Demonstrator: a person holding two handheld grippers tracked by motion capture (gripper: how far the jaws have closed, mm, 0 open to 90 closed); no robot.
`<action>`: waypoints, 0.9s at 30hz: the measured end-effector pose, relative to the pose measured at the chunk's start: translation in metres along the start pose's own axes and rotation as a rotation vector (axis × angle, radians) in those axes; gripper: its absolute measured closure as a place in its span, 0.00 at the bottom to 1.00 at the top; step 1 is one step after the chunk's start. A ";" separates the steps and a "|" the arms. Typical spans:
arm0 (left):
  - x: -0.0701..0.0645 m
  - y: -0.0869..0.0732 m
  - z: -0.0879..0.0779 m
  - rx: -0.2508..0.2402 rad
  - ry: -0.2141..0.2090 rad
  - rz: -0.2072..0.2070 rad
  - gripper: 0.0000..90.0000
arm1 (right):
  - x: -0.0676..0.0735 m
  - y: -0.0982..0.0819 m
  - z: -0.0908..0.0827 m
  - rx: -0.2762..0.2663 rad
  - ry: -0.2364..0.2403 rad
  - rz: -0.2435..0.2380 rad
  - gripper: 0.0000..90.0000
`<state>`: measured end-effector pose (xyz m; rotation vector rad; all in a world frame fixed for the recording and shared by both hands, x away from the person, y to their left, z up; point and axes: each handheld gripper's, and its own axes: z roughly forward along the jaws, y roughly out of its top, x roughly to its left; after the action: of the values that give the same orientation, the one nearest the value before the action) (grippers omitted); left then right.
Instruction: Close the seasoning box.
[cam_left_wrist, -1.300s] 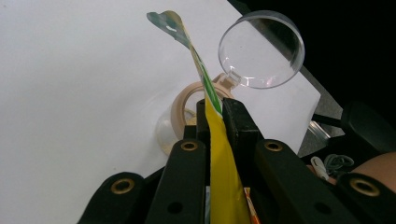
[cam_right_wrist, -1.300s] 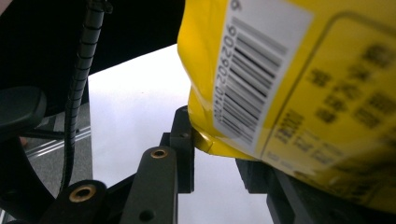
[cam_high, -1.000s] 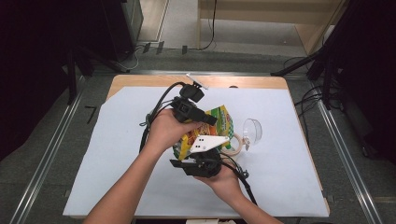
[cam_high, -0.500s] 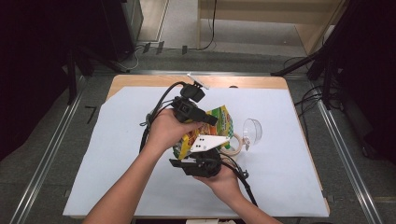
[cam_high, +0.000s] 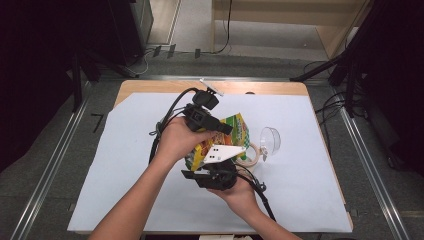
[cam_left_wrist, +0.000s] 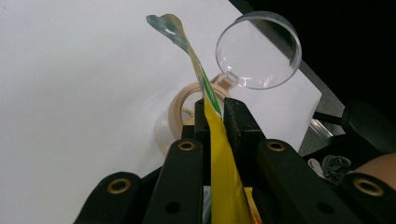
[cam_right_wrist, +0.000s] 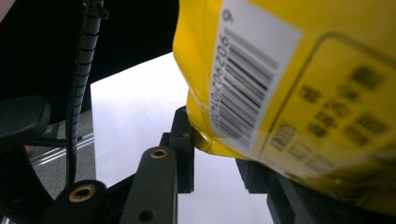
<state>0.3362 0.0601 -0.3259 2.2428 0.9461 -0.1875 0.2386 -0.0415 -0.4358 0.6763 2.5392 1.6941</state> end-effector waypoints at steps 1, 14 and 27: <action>0.000 0.000 0.000 0.000 0.000 0.000 0.94 | 0.000 0.000 0.000 0.000 0.000 -0.001 0.80; 0.000 -0.001 0.000 -0.007 -0.005 -0.003 0.94 | 0.000 -0.001 0.000 0.002 0.002 -0.006 0.80; 0.001 -0.001 0.000 -0.001 -0.007 -0.009 0.94 | 0.000 0.000 0.000 0.000 0.005 -0.005 0.80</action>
<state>0.3361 0.0612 -0.3264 2.2355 0.9523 -0.1986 0.2384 -0.0416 -0.4360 0.6664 2.5421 1.6964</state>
